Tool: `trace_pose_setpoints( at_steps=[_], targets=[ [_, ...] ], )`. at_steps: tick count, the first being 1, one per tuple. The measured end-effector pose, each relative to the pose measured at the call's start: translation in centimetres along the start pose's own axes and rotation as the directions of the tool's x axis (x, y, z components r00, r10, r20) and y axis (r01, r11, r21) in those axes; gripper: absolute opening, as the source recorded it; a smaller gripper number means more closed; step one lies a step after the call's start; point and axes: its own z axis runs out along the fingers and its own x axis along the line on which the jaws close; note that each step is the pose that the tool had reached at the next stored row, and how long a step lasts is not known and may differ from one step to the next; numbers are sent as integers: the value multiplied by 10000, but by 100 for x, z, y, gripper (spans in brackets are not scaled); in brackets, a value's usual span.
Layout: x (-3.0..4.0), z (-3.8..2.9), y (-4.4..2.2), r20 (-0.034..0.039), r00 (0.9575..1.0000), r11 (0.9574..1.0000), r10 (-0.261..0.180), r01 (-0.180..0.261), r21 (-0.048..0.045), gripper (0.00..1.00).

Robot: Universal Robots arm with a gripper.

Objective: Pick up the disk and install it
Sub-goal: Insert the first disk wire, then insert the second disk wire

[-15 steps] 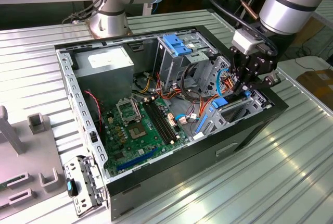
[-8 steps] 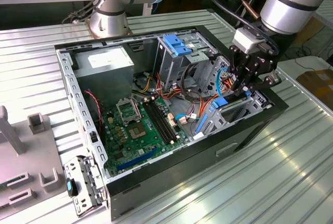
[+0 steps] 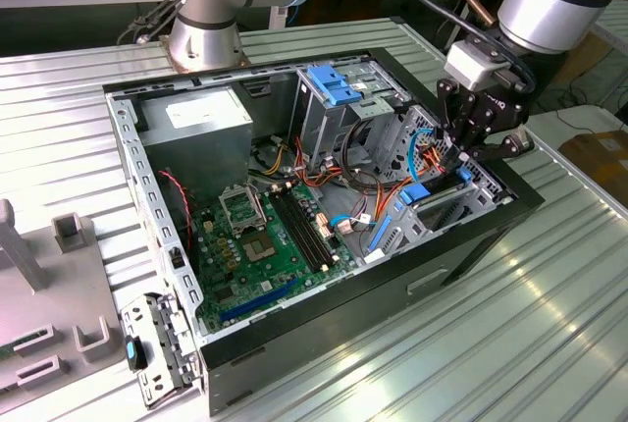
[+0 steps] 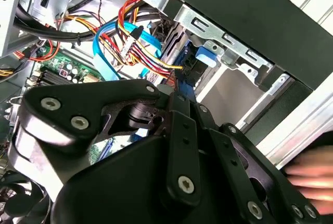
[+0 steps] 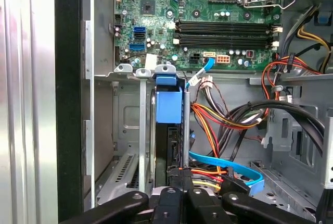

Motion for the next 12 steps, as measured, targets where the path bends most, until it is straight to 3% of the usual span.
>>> trace_pose_setpoints(
  at_steps=[12],
  targets=[
    [0, 0, 0, 35, 10000, 10000, 2, -2, 0, 11]
  ],
)
